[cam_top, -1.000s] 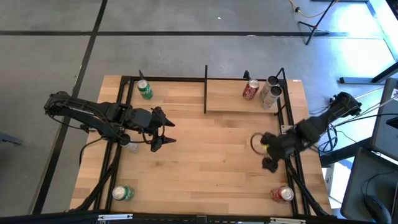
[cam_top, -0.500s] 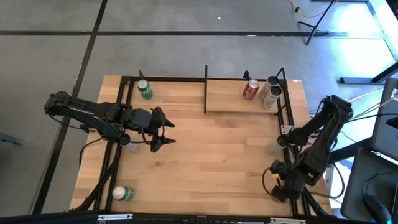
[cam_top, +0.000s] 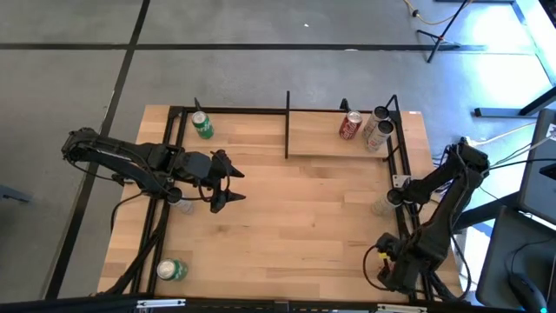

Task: Place canned beverage on shelf
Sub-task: Put the top red soda can on the shelf aligned with the other red soda can

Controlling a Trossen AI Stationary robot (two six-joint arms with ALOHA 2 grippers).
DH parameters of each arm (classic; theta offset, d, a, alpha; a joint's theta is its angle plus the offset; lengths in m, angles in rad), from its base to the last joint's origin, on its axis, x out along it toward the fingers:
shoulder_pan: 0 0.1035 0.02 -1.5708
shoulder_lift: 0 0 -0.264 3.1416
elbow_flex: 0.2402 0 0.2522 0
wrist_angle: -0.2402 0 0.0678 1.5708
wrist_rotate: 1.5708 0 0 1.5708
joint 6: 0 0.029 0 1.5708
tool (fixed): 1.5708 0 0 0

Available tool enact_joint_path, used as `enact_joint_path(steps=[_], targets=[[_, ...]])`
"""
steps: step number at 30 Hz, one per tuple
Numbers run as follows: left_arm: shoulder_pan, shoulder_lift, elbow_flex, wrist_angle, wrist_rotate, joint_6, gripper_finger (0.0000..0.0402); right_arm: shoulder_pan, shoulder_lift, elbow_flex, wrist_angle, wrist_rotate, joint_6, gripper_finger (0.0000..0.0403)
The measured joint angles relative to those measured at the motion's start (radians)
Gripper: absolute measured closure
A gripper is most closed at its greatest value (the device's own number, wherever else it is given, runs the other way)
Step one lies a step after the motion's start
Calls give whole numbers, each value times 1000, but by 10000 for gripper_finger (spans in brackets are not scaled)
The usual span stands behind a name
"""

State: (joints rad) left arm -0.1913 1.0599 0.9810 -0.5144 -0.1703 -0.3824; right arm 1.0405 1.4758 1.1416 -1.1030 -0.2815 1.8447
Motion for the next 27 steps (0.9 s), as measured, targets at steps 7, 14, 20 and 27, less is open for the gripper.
enact_joint_path(steps=[7, 14, 20, 27], targets=[[0, 0, 0, 0, 0, 0, 70, 0, 57, -16, 18, -81, -80, 29], [0, 0, 0, 0, 0, 0, 70, -8, 70, -19, 24, -89, -147, 95], [0, 0, 0, 0, 0, -7, 70, -78, 46, 15, 24, -16, -159, 146], [0, 0, 0, 0, 1, -35, 70, -307, 32, 99, -16, 63, -256, 146]])
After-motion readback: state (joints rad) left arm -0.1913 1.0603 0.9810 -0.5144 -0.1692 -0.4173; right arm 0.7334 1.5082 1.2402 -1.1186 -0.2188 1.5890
